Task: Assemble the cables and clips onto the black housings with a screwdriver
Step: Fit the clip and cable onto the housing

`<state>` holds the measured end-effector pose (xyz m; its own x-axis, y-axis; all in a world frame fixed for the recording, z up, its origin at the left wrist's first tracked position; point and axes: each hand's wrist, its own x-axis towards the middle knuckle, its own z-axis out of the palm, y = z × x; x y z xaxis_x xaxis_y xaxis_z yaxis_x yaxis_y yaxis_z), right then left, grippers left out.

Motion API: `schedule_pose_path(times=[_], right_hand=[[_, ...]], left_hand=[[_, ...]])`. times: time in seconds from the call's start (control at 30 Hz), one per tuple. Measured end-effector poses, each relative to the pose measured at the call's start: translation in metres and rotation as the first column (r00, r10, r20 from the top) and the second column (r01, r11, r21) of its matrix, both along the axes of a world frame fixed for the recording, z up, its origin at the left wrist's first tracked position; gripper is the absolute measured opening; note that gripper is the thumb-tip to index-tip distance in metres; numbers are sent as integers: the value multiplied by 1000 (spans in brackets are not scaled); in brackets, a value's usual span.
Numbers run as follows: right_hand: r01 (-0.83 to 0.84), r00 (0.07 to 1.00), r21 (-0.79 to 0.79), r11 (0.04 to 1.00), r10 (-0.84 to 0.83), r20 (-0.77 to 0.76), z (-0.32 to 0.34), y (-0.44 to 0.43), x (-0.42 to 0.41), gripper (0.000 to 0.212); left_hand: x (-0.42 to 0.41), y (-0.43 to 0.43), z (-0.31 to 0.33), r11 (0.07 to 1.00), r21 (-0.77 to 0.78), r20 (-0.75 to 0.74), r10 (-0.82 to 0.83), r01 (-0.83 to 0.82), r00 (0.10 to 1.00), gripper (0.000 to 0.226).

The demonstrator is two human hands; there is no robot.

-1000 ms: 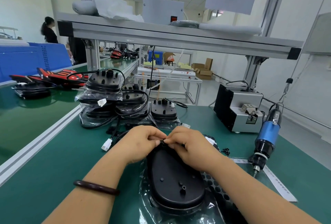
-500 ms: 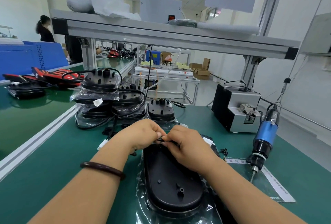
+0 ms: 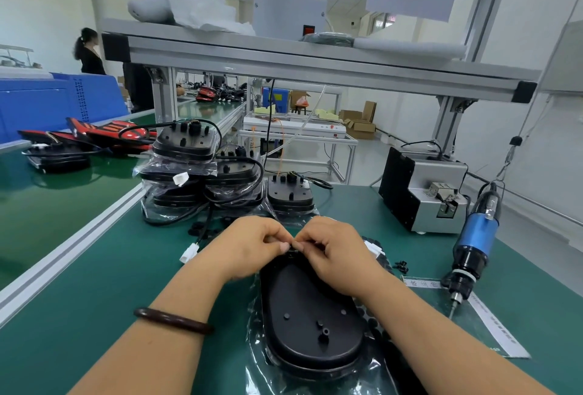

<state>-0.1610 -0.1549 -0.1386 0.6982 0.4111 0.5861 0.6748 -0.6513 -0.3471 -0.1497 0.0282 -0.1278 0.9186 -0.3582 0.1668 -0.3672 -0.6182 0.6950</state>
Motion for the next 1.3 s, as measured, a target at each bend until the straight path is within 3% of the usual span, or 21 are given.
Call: schedule_pose_path(times=[0.17,0.43,0.77,0.93,1.2,1.3], right_hand=[[-6,999,18,1000,7,-50,0,-1,2,9],[-8,999,-6,1000,8,-47,0,1,3,7],[-26,999,62,998,28,-35,-3,2,2,7],[-26,1000,-18,999,26,-5,0,4,-2,8],[-64,997,-415,907,73,6,20,0,-6,18],[-56,998,-449,892,60,-5,22,0,-8,18]], left_hand=[[-1,-5,-1,999,24,-14,48,-48,999,14],[4,-8,-5,994,88,-27,65,-63,998,16],[10,1,-9,999,-48,-44,6,-8,999,26],[10,3,-12,994,-111,-48,-4,-2,999,29],[4,5,-10,992,-128,-77,-22,12,997,29],[1,2,-10,986,-164,-76,-10,-2,997,23]])
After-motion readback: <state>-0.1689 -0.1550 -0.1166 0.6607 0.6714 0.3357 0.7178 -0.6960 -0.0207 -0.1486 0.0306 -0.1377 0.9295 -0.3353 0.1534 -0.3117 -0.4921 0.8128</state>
